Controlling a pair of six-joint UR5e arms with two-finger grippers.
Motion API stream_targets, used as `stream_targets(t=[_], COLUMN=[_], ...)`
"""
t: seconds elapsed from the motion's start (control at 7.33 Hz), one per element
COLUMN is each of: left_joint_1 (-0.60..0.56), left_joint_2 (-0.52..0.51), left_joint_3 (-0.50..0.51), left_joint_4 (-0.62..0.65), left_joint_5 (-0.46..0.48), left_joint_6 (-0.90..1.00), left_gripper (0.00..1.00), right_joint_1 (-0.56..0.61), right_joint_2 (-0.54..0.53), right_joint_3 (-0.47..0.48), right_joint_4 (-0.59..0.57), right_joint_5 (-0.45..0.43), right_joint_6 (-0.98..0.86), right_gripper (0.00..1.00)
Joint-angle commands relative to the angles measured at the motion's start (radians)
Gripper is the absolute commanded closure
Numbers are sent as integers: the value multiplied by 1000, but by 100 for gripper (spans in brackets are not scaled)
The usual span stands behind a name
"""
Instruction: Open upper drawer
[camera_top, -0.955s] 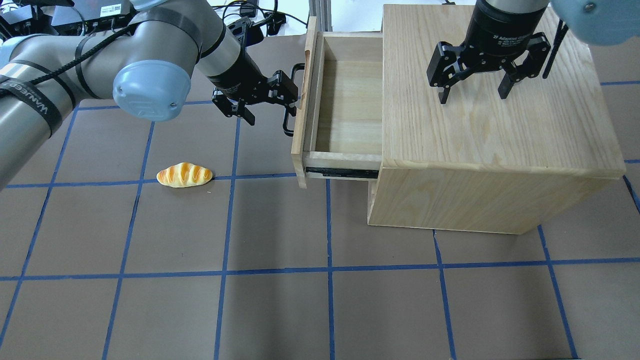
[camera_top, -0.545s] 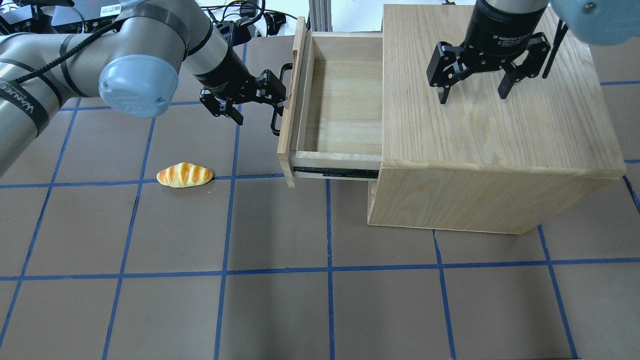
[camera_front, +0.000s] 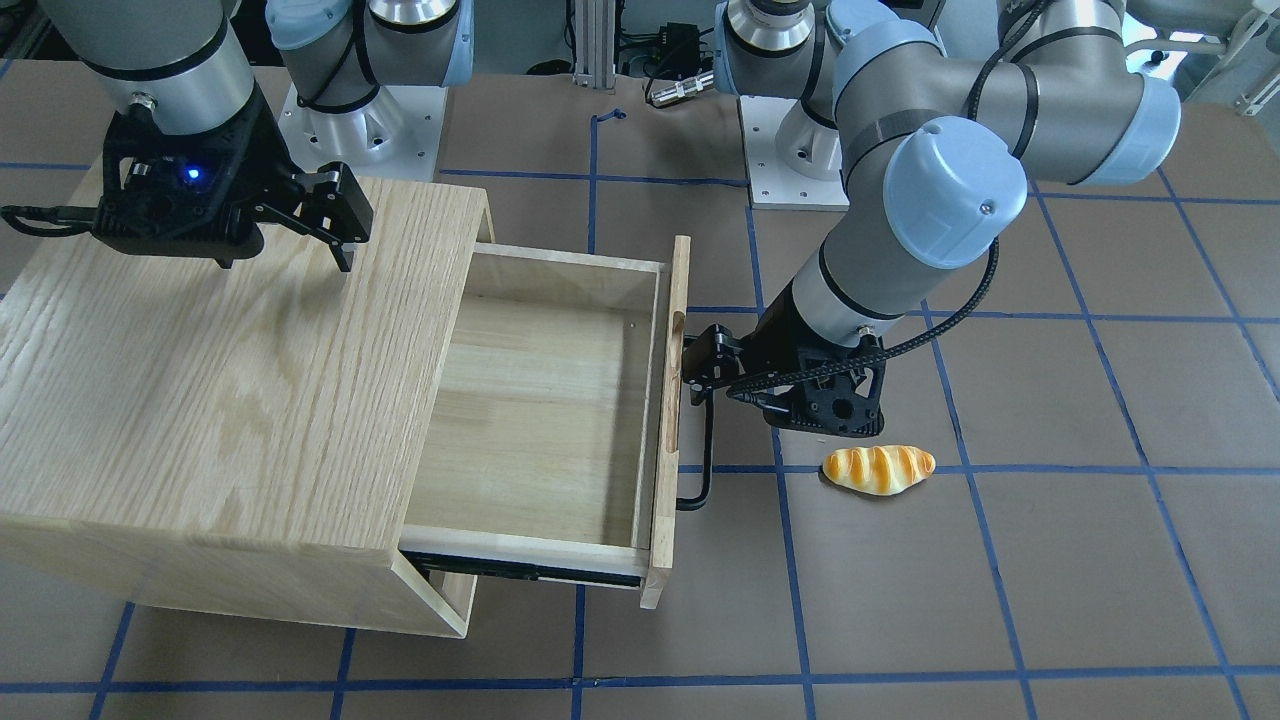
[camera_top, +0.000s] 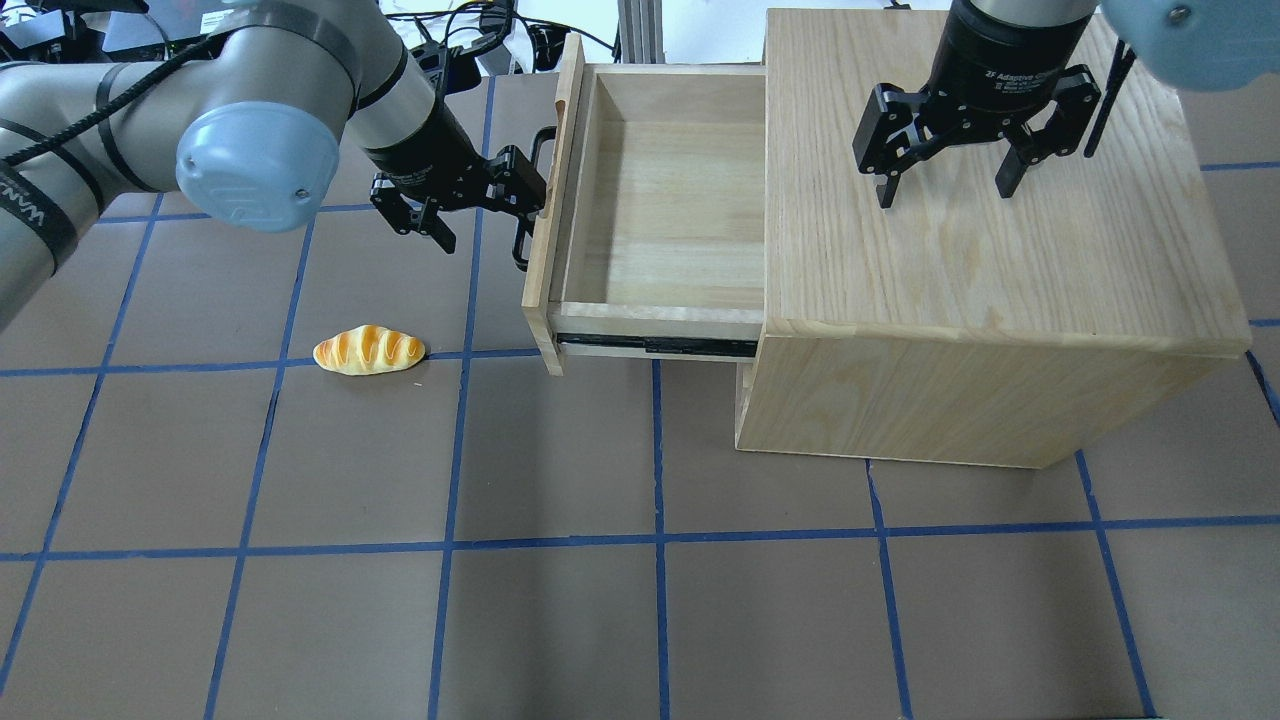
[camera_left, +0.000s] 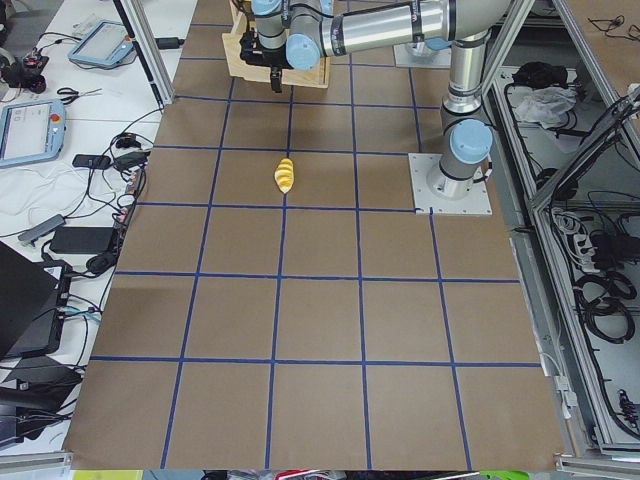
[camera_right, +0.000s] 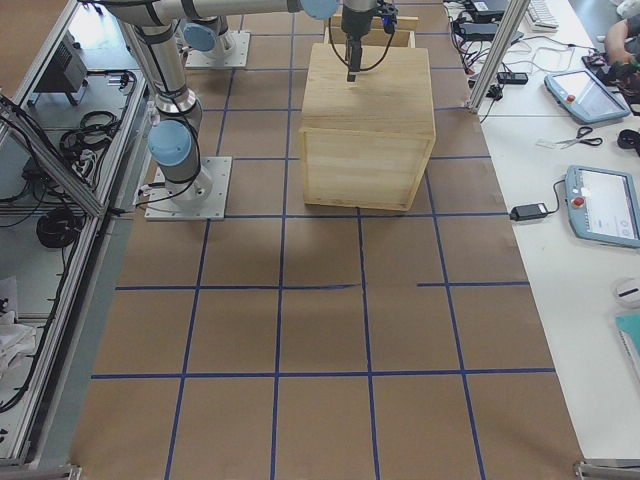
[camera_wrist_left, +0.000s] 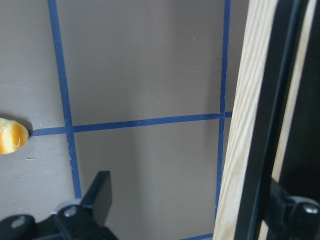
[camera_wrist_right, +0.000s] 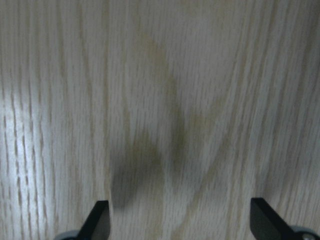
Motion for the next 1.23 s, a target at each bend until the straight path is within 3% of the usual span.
stream_targets(t=[0.0, 0.68, 0.82, 1.09], left_joint_1=[0, 3, 47, 175], left_joint_2=[17, 43, 74, 140], left_joint_3=[6, 26, 30, 31], left_joint_4=[-28, -81, -129, -233], left_joint_5=[18, 20, 20, 123], left_joint_6=[2, 22, 94, 252], left_gripper=[0, 0, 0, 0], right_joint_1=[-1, 0, 0, 0], right_joint_2=[0, 0, 0, 0], right_joint_3=[0, 0, 0, 0], right_joint_4=[0, 0, 0, 0], right_joint_5=[0, 0, 0, 0], right_joint_6=[0, 0, 0, 0], right_gripper=[0, 0, 0, 0])
